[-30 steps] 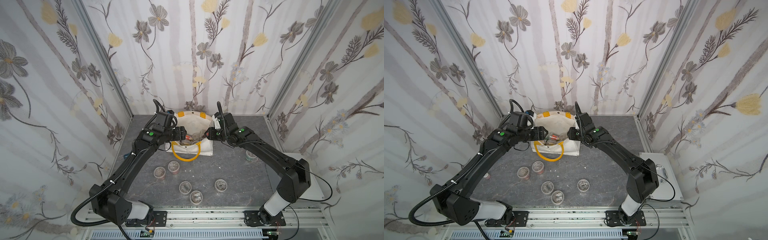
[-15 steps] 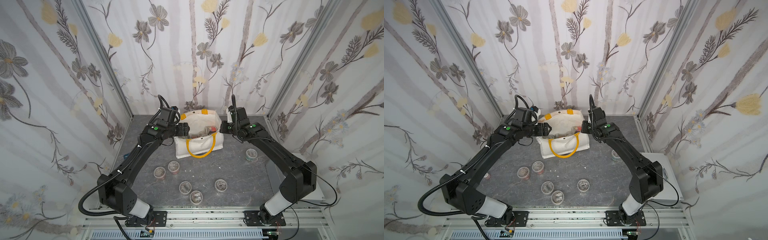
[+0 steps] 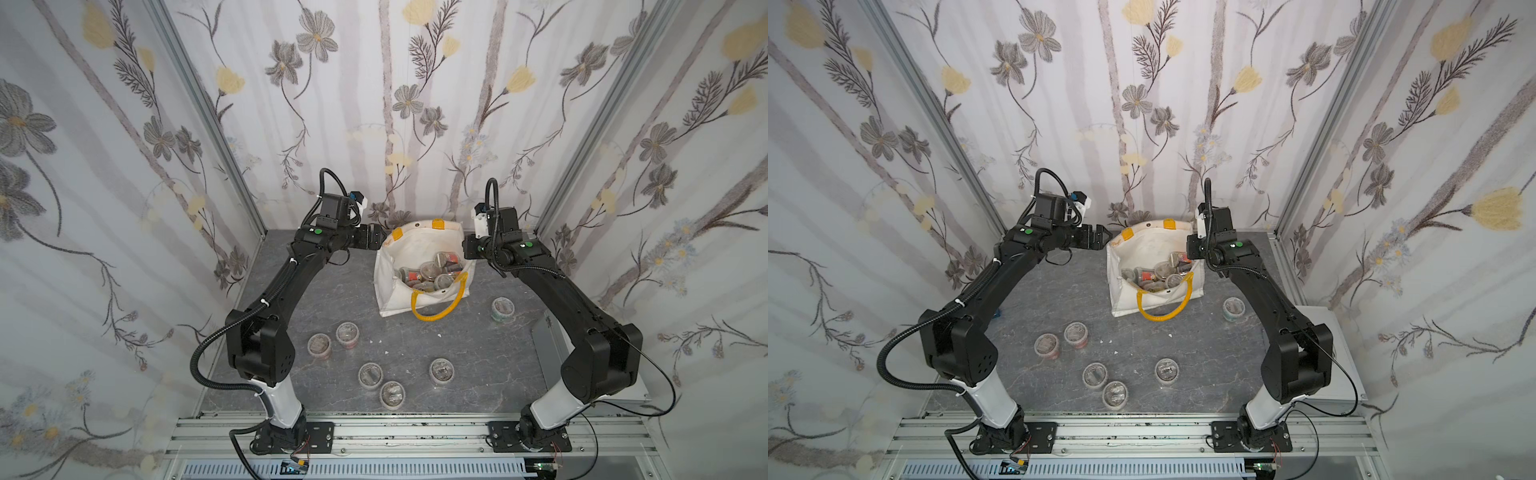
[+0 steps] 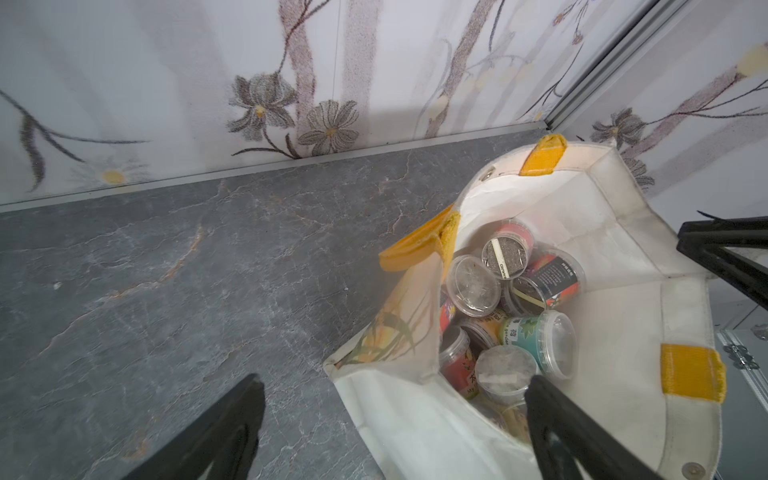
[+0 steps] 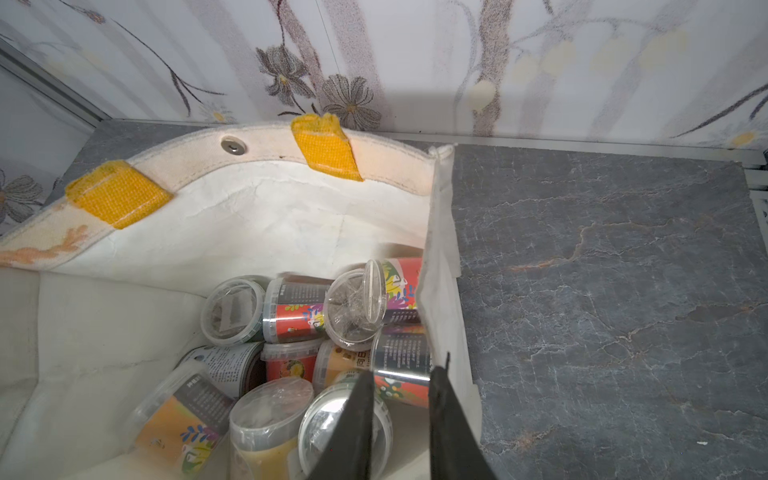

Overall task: Take out the seed jars from the canvas bag
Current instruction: Adjust the canvas bag at the center of the board.

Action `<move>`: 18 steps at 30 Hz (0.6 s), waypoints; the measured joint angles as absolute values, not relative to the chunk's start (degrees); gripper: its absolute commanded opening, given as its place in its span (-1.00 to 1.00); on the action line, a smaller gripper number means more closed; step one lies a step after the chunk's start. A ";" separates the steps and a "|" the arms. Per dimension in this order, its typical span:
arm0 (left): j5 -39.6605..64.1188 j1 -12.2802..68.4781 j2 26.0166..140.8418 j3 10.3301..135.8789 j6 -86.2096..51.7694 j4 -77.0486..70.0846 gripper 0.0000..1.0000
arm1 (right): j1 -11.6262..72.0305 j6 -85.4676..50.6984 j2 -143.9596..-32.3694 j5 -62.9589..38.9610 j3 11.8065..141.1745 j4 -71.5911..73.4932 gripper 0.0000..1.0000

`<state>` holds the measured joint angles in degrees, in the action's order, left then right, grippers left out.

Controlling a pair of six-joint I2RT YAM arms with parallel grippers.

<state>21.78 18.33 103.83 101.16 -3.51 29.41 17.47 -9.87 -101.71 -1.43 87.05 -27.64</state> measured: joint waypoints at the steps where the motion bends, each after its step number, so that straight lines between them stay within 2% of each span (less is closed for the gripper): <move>1: 23.05 18.33 105.27 102.39 -2.96 29.12 1.00 | 17.34 -10.04 -101.34 -1.34 86.83 -27.62 -0.03; 5: 27.22 18.37 112.25 110.34 -1.08 28.88 0.97 | 16.43 -16.12 -97.30 -1.10 85.34 -27.68 0.26; 7: 28.36 18.35 115.74 114.76 0.14 29.04 0.93 | 16.16 -20.25 -94.45 -1.54 83.31 -27.75 0.29; 9: 28.84 18.55 119.26 119.17 1.78 30.13 0.80 | 16.19 -26.06 -91.46 -3.73 79.96 -27.24 0.31; 13: 29.67 19.29 123.81 124.68 4.73 33.34 0.58 | 16.99 -37.15 -88.29 -8.60 74.72 -27.20 0.32; 15: 30.89 19.57 124.75 125.36 5.67 35.16 0.40 | 17.34 -41.23 -88.40 -9.43 74.13 -27.11 0.31; 18: 32.36 20.01 125.03 125.36 6.02 36.86 0.17 | 17.34 -45.30 -90.06 -9.19 74.22 -26.65 0.09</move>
